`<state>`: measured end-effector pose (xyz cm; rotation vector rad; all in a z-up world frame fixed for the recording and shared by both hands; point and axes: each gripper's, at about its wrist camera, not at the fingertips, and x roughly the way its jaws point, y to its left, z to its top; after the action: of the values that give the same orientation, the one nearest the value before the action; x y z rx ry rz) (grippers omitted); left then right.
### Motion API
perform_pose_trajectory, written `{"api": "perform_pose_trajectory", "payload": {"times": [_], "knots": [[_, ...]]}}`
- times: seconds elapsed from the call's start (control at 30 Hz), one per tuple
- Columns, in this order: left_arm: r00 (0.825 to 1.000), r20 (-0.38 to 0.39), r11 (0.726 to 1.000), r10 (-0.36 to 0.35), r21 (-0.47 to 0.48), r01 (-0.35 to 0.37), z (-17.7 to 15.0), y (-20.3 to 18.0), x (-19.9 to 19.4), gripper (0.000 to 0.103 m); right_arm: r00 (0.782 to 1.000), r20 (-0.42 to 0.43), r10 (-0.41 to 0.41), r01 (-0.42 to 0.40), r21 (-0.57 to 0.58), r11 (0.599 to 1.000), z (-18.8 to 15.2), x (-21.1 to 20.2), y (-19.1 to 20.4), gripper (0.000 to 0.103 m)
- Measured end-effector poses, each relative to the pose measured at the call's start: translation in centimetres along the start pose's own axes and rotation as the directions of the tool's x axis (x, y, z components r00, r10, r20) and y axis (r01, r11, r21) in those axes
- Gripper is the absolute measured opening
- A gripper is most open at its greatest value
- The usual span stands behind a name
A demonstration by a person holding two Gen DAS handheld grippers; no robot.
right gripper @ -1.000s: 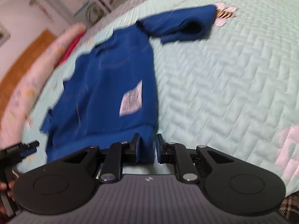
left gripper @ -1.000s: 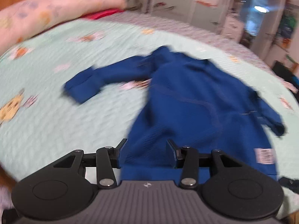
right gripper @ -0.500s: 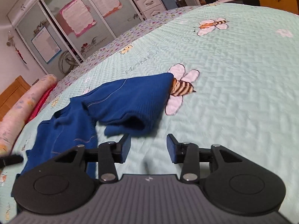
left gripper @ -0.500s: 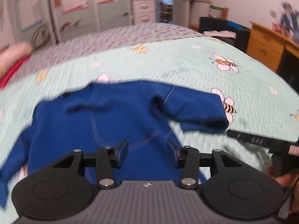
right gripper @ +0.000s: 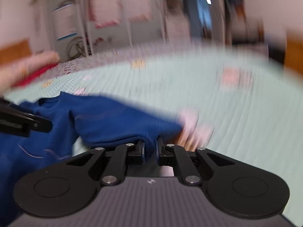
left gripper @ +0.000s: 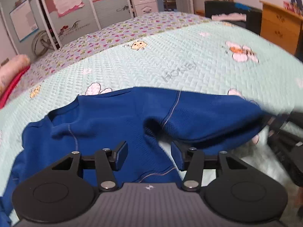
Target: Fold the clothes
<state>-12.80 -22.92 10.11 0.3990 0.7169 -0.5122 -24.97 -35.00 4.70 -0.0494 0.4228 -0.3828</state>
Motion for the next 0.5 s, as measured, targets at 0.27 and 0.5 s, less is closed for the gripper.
{"api": "perform_pose_trajectory", "payload": {"times": [0.27,0.5], "knots": [[0.996,-0.082,0.999,-0.014,-0.049,0.01,-2.6,-1.3,1.9,0.057,1.0,-0.013,0.02,-0.023,-0.346,0.938,-2.7,-2.3,0.9,0.041],[0.989,-0.147,0.997,-0.03,-0.077,0.019,-5.9,-1.4,3.6,0.058,0.968,-0.065,0.243,-0.16,0.585,0.795,-6.7,-5.0,-8.4,0.053]]}}
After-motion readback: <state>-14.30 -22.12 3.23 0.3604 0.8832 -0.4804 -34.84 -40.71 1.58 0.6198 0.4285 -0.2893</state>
